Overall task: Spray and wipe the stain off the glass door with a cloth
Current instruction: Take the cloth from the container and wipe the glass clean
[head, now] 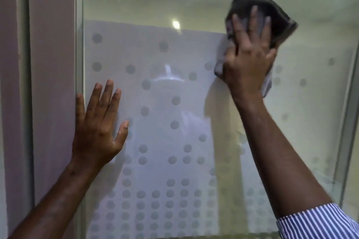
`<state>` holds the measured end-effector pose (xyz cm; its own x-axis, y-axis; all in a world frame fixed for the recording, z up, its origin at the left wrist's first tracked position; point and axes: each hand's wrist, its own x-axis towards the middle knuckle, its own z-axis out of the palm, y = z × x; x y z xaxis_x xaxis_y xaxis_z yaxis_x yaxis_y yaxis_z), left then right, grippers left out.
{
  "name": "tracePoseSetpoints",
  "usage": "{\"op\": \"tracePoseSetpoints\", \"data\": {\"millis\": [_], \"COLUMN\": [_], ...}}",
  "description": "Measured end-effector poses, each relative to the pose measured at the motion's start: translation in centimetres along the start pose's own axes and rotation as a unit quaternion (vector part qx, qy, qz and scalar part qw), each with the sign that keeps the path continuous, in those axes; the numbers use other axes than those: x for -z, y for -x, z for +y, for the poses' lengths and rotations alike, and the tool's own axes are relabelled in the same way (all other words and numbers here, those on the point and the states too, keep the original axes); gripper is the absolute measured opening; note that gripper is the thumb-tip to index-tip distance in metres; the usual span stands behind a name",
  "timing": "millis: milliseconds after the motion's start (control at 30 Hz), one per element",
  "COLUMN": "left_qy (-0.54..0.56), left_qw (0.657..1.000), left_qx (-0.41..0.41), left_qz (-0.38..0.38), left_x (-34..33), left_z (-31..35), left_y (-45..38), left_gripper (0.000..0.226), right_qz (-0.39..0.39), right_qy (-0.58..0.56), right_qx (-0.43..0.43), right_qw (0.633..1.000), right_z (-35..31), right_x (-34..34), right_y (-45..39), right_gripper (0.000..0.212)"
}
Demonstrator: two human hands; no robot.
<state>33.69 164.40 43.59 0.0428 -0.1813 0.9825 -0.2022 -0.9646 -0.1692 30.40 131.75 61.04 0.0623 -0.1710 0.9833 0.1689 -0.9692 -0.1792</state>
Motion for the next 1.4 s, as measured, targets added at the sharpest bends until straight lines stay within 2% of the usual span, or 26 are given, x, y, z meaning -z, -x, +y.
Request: {"op": "tracePoseSetpoints", "data": {"millis": [67,133,267,367,467,567,667,800,900,967,1033,1267,1400], "left_qy": [-0.001,-0.002,-0.002,0.0,0.004,0.003,0.001,0.003,0.006,0.005,0.005,0.008,0.002], "left_qw": [1.0,1.0,1.0,1.0,1.0,1.0,1.0,1.0,1.0,1.0,1.0,1.0,1.0], "left_qx": [0.001,0.0,-0.002,-0.005,-0.001,0.0,0.001,0.0,-0.001,0.0,0.0,0.008,0.009], "left_qz": [0.002,0.004,0.006,0.009,0.012,0.007,0.004,0.009,0.01,0.009,0.007,-0.001,-0.005], "left_x": [0.0,-0.1,0.0,-0.1,-0.2,-0.2,-0.3,-0.3,-0.3,-0.3,-0.2,0.1,0.3], "left_z": [0.1,0.1,0.1,-0.1,-0.2,-0.2,-0.2,-0.2,-0.2,-0.1,-0.1,0.3,0.4], "left_y": [0.0,0.0,0.0,-0.1,0.0,0.0,0.1,0.2,0.1,0.1,0.1,0.1,0.1], "left_gripper": [0.076,0.076,0.076,0.075,0.074,0.075,0.075,0.074,0.073,0.073,0.074,0.074,0.075], "right_qz": [0.004,0.007,-0.043,-0.089,-0.091,-0.06,-0.014,0.025,0.062,0.083,0.081,0.023,-0.014], "right_qy": [-0.015,-0.025,-0.064,-0.023,0.015,-0.007,-0.034,-0.04,-0.019,-0.036,-0.039,-0.033,-0.045], "right_qx": [-0.028,0.004,0.181,0.328,0.388,0.355,0.264,0.056,-0.099,-0.147,-0.138,-0.024,0.117], "right_qw": [0.999,1.0,0.98,0.94,0.917,0.933,0.964,0.997,0.993,0.985,0.986,0.999,0.992], "right_z": [0.1,-1.8,-8.4,-11.6,-10.6,-7.7,-2.8,6.6,12.2,13.9,14.0,9.8,6.3], "right_x": [-0.1,-0.5,-1.9,-2.9,-2.7,-1.6,-0.3,1.2,1.9,1.9,1.7,0.5,0.0], "right_y": [0.2,1.0,5.6,9.1,8.0,5.3,2.8,1.6,3.7,5.6,7.3,16.0,21.4], "right_gripper": [0.059,0.06,0.065,0.06,0.071,0.07,0.065,0.069,0.062,0.058,0.058,0.069,0.073]}}
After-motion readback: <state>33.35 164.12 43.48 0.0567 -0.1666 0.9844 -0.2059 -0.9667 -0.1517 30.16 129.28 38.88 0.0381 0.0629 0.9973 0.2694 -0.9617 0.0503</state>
